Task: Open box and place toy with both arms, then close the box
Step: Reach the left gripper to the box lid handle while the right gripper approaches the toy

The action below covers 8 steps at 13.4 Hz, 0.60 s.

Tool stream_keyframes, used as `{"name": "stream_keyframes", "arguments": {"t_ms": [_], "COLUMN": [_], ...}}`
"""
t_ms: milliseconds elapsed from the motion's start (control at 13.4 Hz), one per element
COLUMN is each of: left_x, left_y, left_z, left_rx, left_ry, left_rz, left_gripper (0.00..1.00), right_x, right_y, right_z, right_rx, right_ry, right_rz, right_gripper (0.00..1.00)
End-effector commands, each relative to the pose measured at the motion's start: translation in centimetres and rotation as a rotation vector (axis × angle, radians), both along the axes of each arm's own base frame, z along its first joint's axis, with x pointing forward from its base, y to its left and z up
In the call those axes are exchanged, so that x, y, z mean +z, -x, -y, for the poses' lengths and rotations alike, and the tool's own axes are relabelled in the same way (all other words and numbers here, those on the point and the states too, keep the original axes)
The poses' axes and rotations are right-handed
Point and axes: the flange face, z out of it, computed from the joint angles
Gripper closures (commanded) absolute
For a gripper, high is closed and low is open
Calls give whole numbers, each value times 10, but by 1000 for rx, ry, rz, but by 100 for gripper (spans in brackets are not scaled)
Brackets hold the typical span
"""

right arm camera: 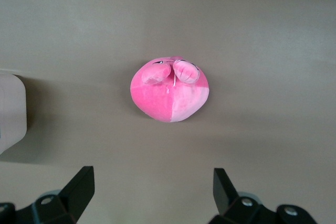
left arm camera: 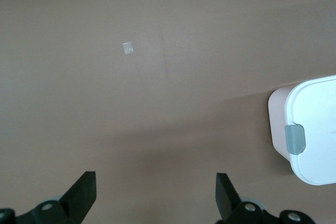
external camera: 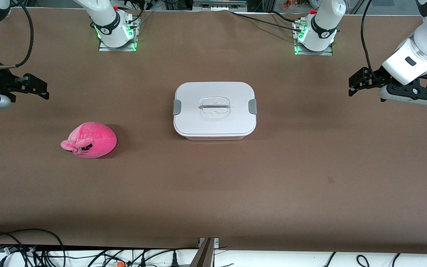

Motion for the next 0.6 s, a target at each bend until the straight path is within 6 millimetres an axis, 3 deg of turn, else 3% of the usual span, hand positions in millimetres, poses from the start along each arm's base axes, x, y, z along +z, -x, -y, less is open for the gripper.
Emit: {"name": "stream_keyframes", "arguments": {"t_ms": [0, 522], "left_x": [6, 5], "left_y": [-8, -2], "left_z": [2, 3], "left_rx": [-7, -14], "left_ry": [-12, -17], "left_rz": [2, -52], "left_gripper": [0, 0], "right_x": [6, 6], "right_y": [-1, -2], "right_z": [0, 1], "right_rx": [-8, -7], "right_ry": [20, 21], "right_rz": [7, 7], "right_gripper": [0, 0]}}
